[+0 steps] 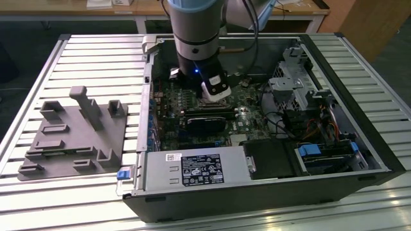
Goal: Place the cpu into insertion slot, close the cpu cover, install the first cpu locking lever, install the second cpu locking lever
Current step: 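Install the second cpu locking lever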
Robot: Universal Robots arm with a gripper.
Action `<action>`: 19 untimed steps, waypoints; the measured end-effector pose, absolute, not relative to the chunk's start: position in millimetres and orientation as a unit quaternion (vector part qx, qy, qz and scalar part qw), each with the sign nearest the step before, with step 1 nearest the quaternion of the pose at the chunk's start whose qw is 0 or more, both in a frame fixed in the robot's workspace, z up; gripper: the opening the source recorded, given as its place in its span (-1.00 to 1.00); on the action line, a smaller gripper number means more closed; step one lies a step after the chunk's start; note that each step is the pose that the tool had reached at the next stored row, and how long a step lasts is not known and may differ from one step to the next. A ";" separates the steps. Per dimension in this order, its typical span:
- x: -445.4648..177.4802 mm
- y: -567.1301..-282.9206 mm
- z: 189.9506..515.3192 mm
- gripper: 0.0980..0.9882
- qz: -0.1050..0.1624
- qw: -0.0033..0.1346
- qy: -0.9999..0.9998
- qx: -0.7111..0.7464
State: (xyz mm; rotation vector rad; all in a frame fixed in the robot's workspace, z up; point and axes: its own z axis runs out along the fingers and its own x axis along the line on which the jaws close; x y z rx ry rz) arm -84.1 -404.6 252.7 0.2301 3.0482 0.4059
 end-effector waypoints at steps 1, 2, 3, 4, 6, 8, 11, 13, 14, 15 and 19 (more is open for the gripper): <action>-82.8 -404.6 252.4 -0.98 0.131 0.029 0.988 0.075; -81.2 -404.6 252.2 -0.98 0.131 0.029 0.988 0.075; -79.6 -404.6 252.0 -0.98 0.130 0.029 0.988 0.075; -77.7 -404.6 251.6 -0.98 0.130 0.029 0.988 0.075; -73.8 -404.6 251.0 -0.98 0.130 0.029 0.988 0.075; -70.0 -404.6 250.1 -0.98 0.129 0.029 0.988 0.076; -67.3 -404.6 247.7 -0.98 0.129 0.029 0.988 0.076; -66.8 -404.6 245.5 -0.98 0.129 0.029 0.988 0.076; -66.8 -404.6 244.0 -0.98 0.129 0.029 0.988 0.076; -66.7 -404.6 242.3 -0.98 0.129 0.029 0.988 0.076; -66.7 -404.6 235.1 -0.98 0.129 0.029 0.988 0.076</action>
